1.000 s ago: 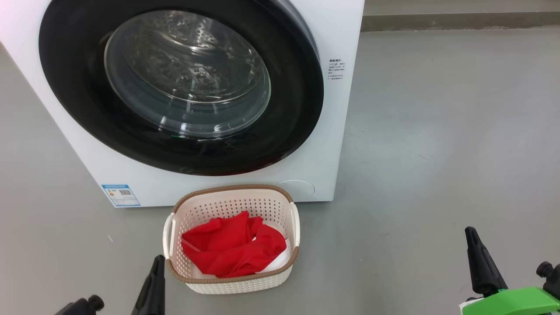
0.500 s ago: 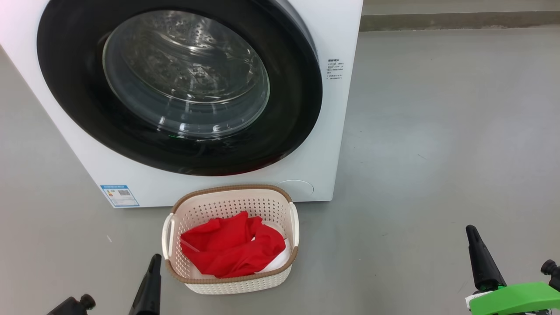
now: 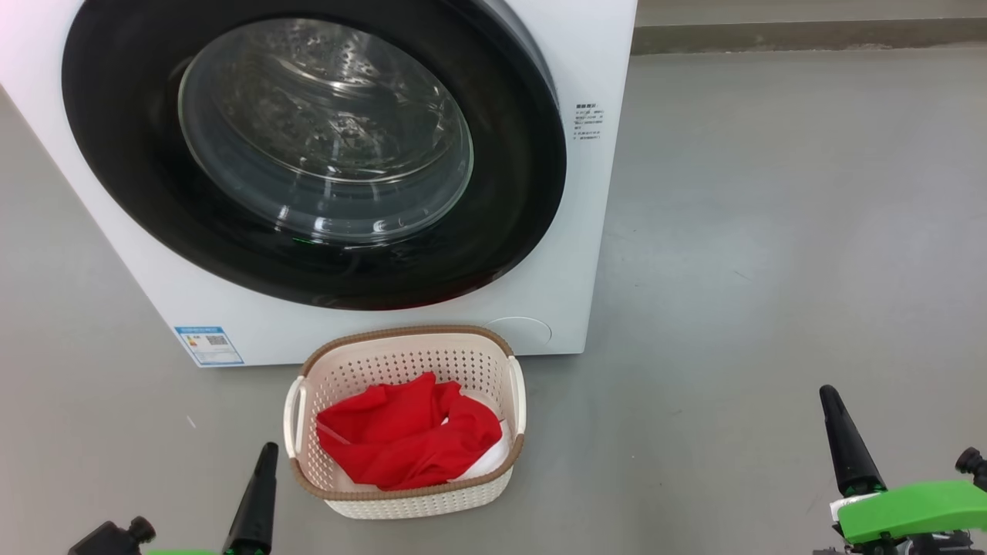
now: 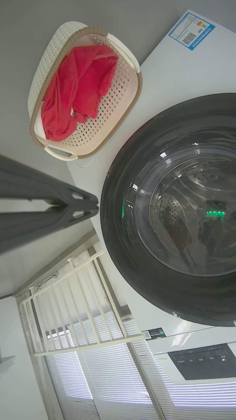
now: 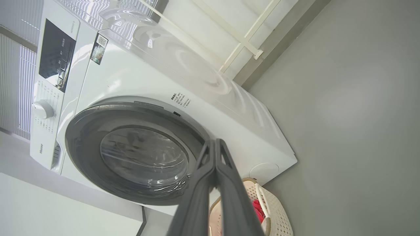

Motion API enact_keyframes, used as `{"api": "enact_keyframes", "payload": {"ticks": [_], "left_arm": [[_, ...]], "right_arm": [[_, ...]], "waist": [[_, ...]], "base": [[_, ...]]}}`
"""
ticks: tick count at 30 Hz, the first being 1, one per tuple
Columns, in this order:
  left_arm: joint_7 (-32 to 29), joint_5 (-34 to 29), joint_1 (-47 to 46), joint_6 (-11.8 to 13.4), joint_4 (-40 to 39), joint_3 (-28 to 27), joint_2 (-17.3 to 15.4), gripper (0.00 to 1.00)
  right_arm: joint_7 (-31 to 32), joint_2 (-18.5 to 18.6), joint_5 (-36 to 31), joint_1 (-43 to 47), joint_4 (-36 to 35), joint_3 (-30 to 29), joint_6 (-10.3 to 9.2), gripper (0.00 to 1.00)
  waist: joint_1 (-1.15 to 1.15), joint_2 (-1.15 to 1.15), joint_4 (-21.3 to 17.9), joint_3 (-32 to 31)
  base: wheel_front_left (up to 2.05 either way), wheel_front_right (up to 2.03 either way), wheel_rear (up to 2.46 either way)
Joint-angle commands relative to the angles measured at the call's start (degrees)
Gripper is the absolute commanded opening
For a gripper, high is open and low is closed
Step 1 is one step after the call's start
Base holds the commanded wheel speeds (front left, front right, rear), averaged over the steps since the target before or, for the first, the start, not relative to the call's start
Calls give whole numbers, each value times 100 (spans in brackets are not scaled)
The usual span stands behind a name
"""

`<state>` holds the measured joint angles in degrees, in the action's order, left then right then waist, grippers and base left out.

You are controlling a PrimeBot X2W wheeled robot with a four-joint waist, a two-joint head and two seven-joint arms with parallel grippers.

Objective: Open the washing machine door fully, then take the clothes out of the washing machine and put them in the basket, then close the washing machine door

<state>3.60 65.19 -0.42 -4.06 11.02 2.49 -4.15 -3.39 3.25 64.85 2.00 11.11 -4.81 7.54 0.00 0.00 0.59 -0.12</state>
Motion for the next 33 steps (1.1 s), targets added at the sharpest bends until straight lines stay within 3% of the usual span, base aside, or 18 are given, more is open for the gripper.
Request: {"api": "enact_keyframes", "payload": {"ticks": [1,33], "left_arm": [[-42,174,-268,-67,-97,-165,-94,0],[-490,2267,-500,-249,177,-386,-167,0]], "right_arm": [[55,106,179,-298,-117,86,2,0],[517,201,2253,-693,191,166,-3,0]], "waist": [[0,0,-2,0],[0,0,-44,8]], "base": [[0,0,0],[0,0,0]]}}
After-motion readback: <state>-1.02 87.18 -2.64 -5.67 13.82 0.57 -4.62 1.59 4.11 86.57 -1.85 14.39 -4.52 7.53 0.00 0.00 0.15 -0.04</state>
